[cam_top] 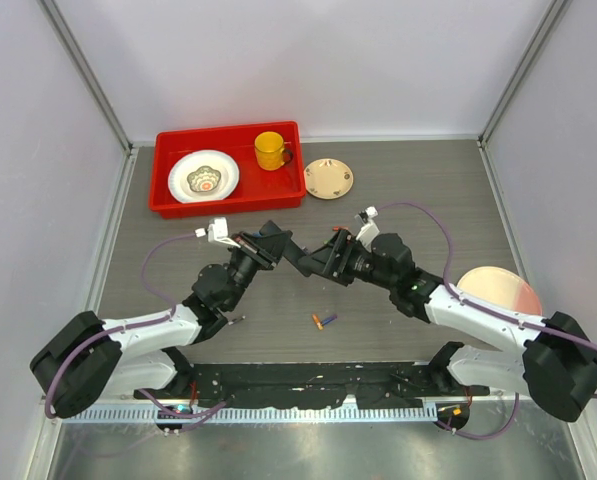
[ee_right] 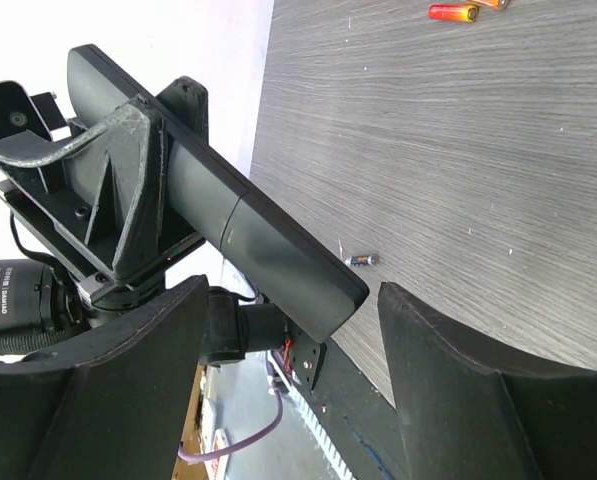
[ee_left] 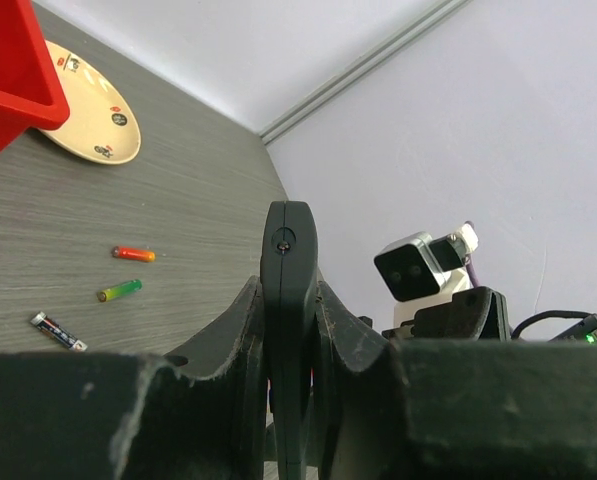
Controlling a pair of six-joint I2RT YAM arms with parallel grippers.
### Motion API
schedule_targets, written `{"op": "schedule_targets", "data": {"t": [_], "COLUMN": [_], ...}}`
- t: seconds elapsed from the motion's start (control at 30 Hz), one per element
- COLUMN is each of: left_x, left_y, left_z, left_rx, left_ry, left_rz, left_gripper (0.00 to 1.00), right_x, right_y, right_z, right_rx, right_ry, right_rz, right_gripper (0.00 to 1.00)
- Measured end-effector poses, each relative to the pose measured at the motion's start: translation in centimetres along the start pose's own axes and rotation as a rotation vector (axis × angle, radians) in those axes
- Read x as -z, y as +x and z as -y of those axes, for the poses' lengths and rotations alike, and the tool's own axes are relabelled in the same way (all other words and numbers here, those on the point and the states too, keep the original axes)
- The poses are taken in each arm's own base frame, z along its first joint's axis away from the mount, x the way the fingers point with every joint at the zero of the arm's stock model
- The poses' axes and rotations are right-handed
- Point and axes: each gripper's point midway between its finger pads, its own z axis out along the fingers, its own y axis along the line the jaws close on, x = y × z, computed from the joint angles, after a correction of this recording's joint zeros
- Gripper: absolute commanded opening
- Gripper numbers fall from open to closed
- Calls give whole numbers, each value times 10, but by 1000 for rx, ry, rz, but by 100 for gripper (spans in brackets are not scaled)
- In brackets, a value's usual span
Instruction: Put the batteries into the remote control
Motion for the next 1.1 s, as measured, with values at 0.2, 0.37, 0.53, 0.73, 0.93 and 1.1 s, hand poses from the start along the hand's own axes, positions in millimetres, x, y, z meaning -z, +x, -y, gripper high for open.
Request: {"op": "schedule_targets", "data": {"t": [0.2,0.37,0.53,0.73,0.93,1.1], "left_x": [0,0,0,-1,-2,-2], "left_y": [0,0,1,-2,-5,-6], "left_z": [1,2,1,2,2,2], "left_rx": [1,2,2,6,14,21], "left_ry": [3,6,3,8,6,4], "left_rz": [0,1,-1,13,28,33], "left_gripper": [0,0,0,0,0,0], "right_x": [-6,-11,-12,-12,-12,-12], "right_y": [-2,-2,-2,-4,-4,-5], "right_z": [-1,1,2,0,-3,-3], "right_rx": [-2,-6,-6,-6,-3,-2], "right_ry": [3,9,9,2,-7,-11], "right_rz": [-1,-5,-5,-1,0,1], "right_gripper": [68,63,60,48,44,63]}}
